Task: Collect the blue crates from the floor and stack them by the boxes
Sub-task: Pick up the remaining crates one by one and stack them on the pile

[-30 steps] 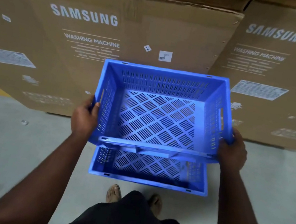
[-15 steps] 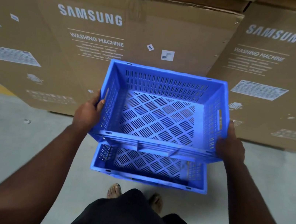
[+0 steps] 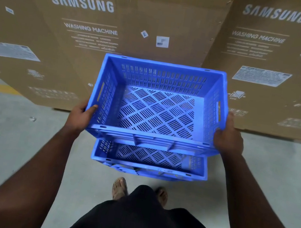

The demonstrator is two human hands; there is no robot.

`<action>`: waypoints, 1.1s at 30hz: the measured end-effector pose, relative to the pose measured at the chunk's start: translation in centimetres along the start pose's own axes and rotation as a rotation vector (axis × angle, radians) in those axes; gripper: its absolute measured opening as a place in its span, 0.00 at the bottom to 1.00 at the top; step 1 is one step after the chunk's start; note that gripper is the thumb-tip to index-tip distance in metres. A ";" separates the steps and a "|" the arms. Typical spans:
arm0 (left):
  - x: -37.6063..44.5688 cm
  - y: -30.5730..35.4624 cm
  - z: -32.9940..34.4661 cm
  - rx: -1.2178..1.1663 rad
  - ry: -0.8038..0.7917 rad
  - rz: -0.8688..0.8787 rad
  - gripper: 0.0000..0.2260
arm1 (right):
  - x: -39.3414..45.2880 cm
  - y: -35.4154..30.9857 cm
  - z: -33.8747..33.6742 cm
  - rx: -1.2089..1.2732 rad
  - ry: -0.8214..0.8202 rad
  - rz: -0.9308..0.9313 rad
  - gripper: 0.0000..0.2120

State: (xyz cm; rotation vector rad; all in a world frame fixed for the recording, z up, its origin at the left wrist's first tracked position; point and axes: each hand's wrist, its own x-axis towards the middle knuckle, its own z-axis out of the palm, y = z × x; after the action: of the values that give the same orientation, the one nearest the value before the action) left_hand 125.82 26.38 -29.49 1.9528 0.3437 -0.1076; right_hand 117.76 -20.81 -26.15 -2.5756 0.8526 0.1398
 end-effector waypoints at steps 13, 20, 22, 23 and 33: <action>-2.1 -0.7 1.2 -0.104 0.132 0.057 0.17 | -3.2 2.5 2.9 0.535 0.222 -0.087 0.26; -1.6 -1.0 -0.5 0.147 0.080 0.381 0.23 | -5.0 0.5 3.6 0.109 0.367 -0.276 0.31; -2.1 -1.0 -1.1 0.220 -0.071 0.423 0.22 | -6.2 -0.5 4.0 -0.075 0.298 -0.304 0.31; -2.6 -1.0 -1.3 0.271 -0.158 0.436 0.24 | -6.9 -0.8 4.1 -0.144 0.228 -0.296 0.31; -3.1 -1.2 -2.2 0.643 -0.359 0.601 0.16 | -5.8 0.3 1.4 -0.154 -0.081 -0.391 0.10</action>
State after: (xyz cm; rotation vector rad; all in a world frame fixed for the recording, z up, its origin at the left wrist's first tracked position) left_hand 122.32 28.21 -28.96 2.5227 -0.5871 -0.1876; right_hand 112.93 -17.23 -26.26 -2.8013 0.3085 0.1975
